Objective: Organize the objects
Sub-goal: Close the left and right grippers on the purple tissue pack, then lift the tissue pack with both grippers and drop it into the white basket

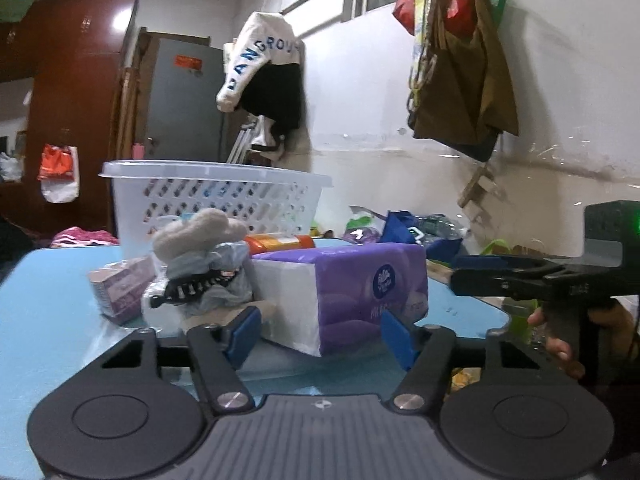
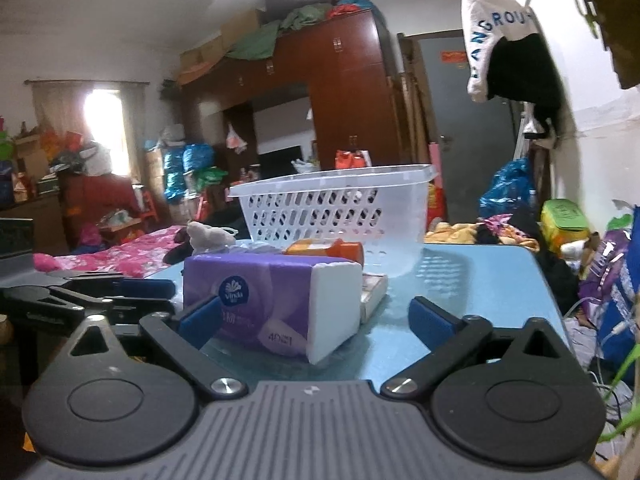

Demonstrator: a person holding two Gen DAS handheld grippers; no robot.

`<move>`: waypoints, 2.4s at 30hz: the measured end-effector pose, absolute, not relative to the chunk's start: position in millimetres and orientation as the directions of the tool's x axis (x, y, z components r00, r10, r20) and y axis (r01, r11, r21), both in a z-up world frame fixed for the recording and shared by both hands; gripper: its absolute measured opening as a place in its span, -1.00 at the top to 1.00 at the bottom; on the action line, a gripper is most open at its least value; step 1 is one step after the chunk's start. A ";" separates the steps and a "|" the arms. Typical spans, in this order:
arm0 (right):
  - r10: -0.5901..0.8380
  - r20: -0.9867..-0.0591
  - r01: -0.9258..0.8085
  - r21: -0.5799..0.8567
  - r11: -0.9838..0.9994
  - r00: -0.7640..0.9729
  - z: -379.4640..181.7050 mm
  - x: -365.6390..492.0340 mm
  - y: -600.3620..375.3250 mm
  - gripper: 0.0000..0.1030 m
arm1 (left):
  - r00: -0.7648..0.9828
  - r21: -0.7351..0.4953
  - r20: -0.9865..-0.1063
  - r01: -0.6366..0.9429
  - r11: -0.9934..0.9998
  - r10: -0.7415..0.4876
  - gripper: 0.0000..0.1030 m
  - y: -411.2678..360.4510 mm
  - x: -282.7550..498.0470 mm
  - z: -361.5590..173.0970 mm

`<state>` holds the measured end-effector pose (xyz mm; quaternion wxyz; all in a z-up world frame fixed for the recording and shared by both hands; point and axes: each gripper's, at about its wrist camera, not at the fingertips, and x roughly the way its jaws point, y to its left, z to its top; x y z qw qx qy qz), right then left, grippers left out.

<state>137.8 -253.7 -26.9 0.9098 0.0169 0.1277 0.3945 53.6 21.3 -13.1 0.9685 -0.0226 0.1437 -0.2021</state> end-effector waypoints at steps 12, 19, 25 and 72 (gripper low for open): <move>0.811 -0.254 -0.802 0.167 0.574 0.528 -31.7 159.3 -252.8 -0.28 | 0.830 -0.117 -0.238 0.492 0.863 -0.505 0.02 27.9 71.3 -13.9; 0.835 -0.262 -0.822 0.192 0.536 0.483 -33.3 163.0 -253.8 -0.04 | 0.812 -0.142 -0.260 0.503 0.853 -0.522 0.02 31.6 81.9 -16.4; 0.831 -0.258 -0.827 0.158 0.540 0.493 -32.2 157.5 -254.1 -0.01 | 0.811 -0.132 -0.256 0.510 0.850 -0.527 0.07 31.1 78.9 -16.8; 0.762 -0.178 -0.781 -0.094 0.617 0.623 61.1 259.7 -161.3 0.04 | 0.905 0.073 -0.164 0.407 0.911 -0.392 0.14 61.3 205.2 125.7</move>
